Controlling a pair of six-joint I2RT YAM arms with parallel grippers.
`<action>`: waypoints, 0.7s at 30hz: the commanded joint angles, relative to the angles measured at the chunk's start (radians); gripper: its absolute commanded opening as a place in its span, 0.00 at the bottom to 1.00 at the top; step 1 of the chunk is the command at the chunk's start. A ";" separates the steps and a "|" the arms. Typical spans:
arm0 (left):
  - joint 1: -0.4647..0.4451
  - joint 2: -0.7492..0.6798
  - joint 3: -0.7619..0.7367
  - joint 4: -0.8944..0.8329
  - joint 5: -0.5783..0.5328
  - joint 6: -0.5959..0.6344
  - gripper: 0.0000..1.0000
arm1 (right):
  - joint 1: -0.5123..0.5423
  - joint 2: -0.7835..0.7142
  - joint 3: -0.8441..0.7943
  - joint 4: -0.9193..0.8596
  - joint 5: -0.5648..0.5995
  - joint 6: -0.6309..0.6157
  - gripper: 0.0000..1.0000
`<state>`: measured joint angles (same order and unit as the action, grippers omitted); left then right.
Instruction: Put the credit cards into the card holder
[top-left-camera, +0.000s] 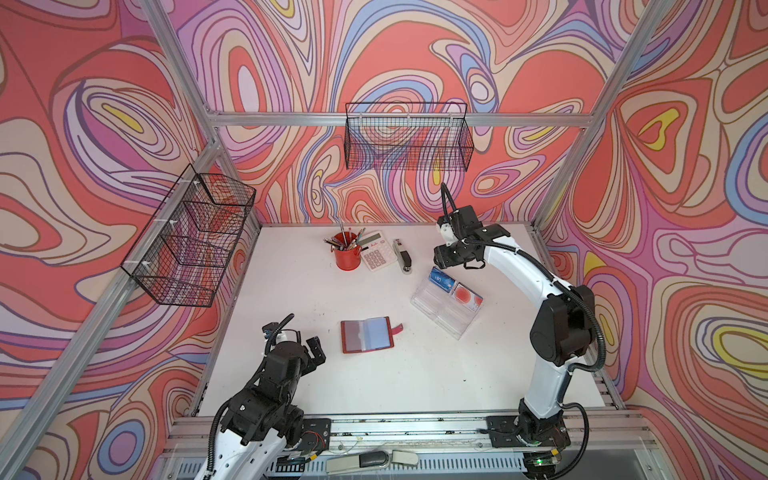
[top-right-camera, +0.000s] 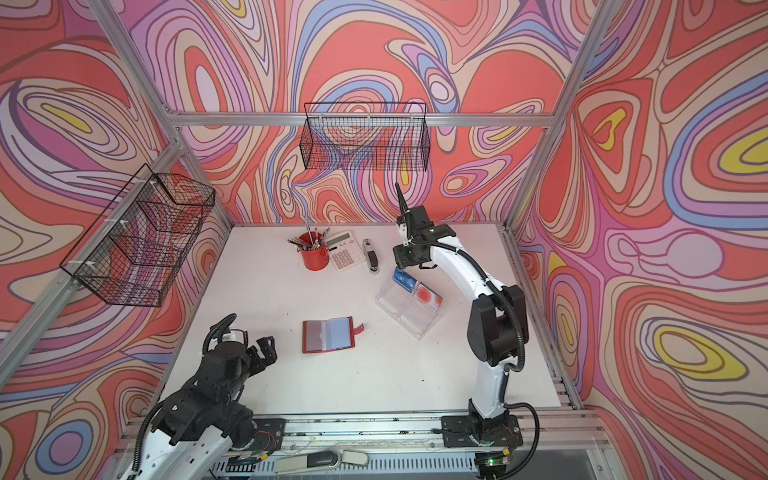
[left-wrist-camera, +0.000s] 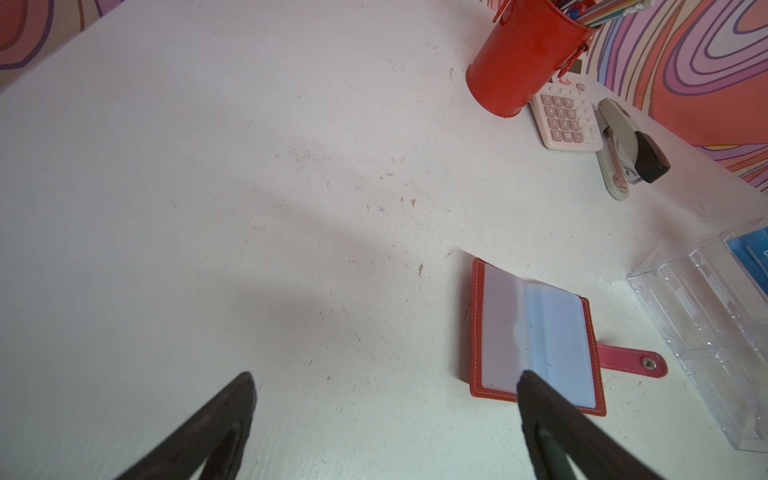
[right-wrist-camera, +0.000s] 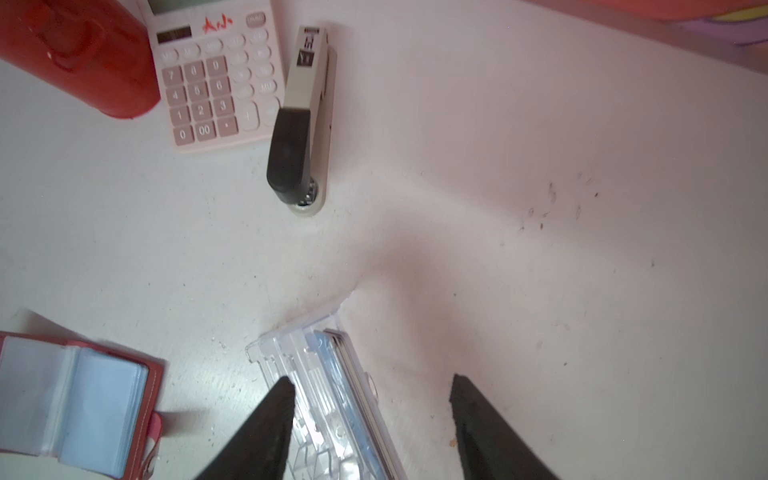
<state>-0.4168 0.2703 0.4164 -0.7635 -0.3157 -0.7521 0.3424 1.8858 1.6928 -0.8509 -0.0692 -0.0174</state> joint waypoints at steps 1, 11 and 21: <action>0.005 0.018 -0.007 0.017 -0.003 0.011 1.00 | -0.011 -0.084 -0.081 0.028 -0.031 -0.047 0.64; 0.005 0.128 0.016 0.025 -0.005 0.012 1.00 | -0.052 -0.162 -0.194 0.153 -0.041 -0.001 0.62; 0.005 0.202 0.033 0.029 0.016 0.014 1.00 | -0.052 -0.145 -0.202 0.143 -0.096 -0.003 0.61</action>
<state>-0.4168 0.4713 0.4248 -0.7437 -0.3084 -0.7437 0.2939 1.7309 1.4872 -0.6998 -0.1463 -0.0090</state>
